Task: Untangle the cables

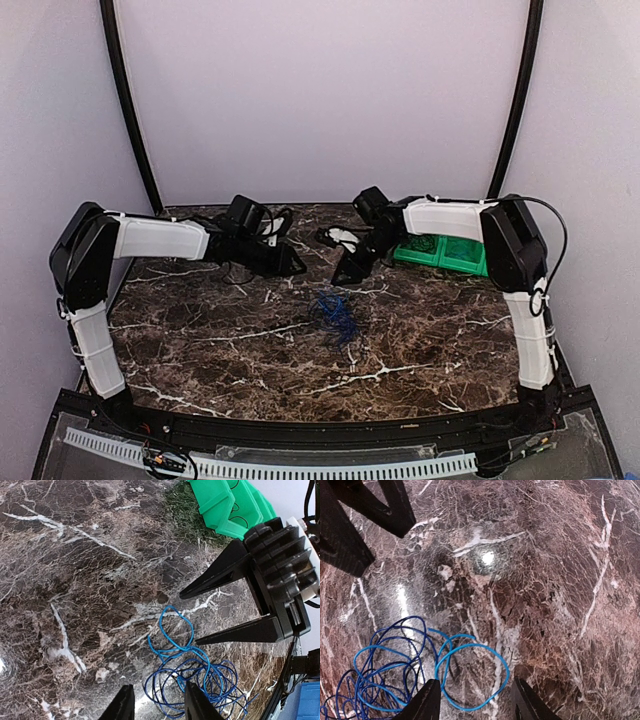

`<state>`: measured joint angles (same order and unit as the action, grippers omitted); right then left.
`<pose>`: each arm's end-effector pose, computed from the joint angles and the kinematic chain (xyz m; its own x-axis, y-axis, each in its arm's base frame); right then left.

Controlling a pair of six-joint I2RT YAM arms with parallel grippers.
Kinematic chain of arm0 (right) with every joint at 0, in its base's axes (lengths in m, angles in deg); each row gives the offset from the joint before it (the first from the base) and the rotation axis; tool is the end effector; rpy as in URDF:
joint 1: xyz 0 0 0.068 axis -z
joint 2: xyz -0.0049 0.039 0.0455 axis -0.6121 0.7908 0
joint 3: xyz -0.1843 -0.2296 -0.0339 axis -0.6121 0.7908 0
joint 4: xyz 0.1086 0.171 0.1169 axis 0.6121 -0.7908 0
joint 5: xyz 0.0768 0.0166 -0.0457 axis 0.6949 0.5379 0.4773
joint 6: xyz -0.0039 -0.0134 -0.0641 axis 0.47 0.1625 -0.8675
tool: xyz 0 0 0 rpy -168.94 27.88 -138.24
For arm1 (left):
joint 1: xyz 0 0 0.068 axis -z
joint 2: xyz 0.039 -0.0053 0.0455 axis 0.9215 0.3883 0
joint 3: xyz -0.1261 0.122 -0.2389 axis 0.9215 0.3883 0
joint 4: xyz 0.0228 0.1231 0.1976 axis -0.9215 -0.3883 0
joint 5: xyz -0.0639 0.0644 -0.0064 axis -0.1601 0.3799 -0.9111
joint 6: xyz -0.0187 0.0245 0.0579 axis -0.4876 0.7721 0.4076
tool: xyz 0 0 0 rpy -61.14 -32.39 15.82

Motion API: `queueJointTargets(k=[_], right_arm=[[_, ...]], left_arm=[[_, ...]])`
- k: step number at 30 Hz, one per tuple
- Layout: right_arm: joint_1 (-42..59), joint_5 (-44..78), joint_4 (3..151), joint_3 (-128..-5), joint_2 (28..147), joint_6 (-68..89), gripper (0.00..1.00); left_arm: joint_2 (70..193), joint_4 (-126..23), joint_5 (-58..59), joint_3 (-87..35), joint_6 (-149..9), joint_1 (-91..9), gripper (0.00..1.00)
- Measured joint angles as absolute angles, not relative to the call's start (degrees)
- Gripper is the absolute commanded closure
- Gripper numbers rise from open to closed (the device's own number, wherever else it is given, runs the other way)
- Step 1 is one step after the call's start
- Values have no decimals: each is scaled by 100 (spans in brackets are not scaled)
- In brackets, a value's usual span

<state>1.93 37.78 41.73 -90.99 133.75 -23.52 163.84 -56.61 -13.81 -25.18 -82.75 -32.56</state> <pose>0.3649 0.2937 0.1944 -0.3246 -0.7275 -0.6044 -0.9446 0.2819 0.1679 0.3275 -0.2498 0.2310 -0.7981 0.0794 -0.5973 0.4757 0.6914 -0.5437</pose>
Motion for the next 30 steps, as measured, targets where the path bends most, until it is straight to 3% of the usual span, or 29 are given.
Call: queueJointTargets(k=[9,11,14,22,30], right_arm=[[84,3372,4372,-9532,13998,-2339,58],[64,3306,4424,-9532,14057,-2378,70],[38,3184,4518,-9537,14077,-2395,99],[16,3131,4472,-9539,13922,-2286,100],[-111,2989,4468,-9504,12311,-2116,100]], left_arm=[[16384,-5687,-1322,-2522,-8277,-3331,63],[16377,-5687,-1322,-2522,-8279,-3357,63],[16364,-5687,-1325,-2522,-8279,-3368,62],[16246,-4987,-1475,-2144,-8533,-3350,48],[15562,-3735,-1069,-1532,-8913,-2915,32]])
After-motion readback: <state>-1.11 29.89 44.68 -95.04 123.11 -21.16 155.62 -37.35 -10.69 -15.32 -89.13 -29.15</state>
